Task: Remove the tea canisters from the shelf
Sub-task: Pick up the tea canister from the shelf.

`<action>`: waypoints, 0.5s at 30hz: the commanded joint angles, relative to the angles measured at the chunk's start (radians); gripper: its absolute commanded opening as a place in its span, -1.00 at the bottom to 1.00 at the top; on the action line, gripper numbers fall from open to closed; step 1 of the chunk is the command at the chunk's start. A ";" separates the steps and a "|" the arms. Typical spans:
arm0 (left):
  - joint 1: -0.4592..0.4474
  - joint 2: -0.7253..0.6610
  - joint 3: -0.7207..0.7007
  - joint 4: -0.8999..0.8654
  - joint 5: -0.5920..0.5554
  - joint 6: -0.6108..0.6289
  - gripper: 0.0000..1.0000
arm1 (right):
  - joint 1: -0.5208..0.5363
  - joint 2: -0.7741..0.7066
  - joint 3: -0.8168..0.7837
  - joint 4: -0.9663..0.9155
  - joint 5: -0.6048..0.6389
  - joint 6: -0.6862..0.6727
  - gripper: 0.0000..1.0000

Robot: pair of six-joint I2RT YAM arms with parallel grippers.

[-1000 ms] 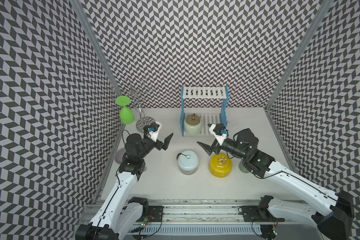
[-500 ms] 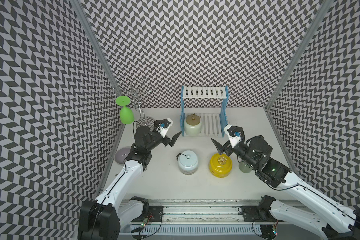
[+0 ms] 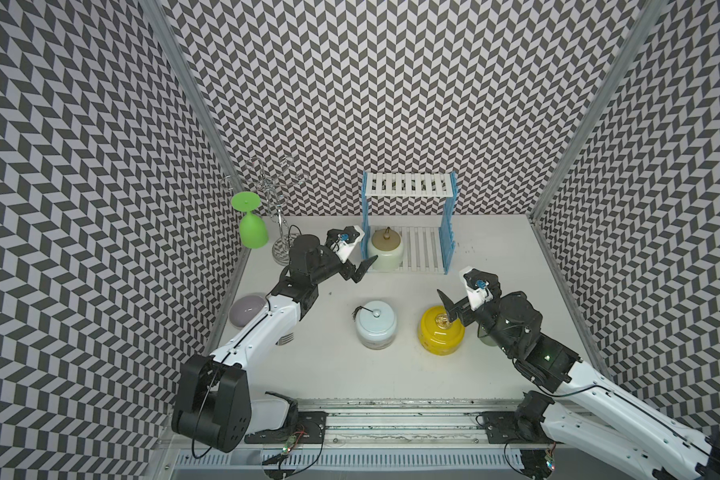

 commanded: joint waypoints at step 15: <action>-0.104 0.272 0.230 -0.075 -0.217 -0.061 0.96 | -0.004 -0.209 -0.158 0.238 0.215 -0.096 0.99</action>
